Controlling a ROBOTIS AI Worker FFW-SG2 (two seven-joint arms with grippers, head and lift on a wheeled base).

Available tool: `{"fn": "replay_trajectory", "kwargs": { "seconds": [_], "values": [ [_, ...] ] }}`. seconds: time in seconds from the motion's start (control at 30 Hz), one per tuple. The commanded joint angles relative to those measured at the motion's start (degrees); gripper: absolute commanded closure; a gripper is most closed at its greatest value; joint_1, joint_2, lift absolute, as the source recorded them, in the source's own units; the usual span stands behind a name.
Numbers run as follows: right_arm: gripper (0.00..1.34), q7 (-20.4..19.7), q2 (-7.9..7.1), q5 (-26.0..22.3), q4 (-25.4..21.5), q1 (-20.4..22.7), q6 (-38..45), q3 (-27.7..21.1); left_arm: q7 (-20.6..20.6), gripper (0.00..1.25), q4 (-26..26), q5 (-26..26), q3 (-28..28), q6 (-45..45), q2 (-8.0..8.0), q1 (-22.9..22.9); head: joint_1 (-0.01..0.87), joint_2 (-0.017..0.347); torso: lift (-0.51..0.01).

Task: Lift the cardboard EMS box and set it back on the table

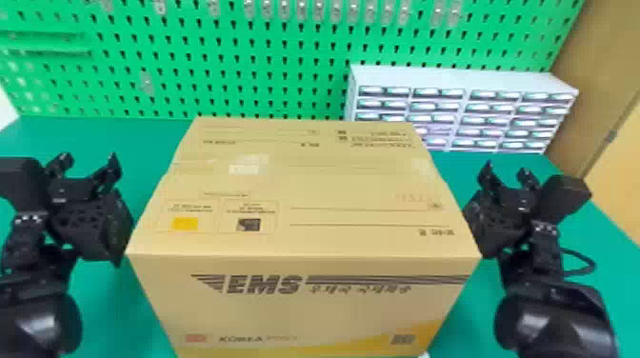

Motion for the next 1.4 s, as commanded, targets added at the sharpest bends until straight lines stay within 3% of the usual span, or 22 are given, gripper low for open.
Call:
{"fn": "replay_trajectory", "kwargs": {
  "seconds": [0.0,0.27,0.5,1.37],
  "values": [
    [0.58,0.0,0.0,0.12,-0.02,-0.09,0.12,0.17,0.0,0.5,0.0,-0.06,-0.35,0.01,0.0,0.0,0.678,-0.015,-0.094],
    [0.58,-0.09,1.06,2.23,-0.11,-0.8,0.48,1.4,0.0,0.5,0.0,0.03,-1.85,-0.08,0.0,-0.09,0.678,-0.015,-0.094],
    [0.58,-0.09,3.69,5.31,-0.11,-2.11,0.92,1.22,0.09,0.5,0.0,0.73,-3.95,-0.08,-0.09,0.0,0.678,-0.015,-0.094],
    [0.58,-0.17,3.74,3.73,4.11,-3.96,-1.11,6.85,0.17,0.5,0.0,0.82,-7.12,0.01,-0.09,-0.26,0.678,-0.015,-0.094]
  ]
}}
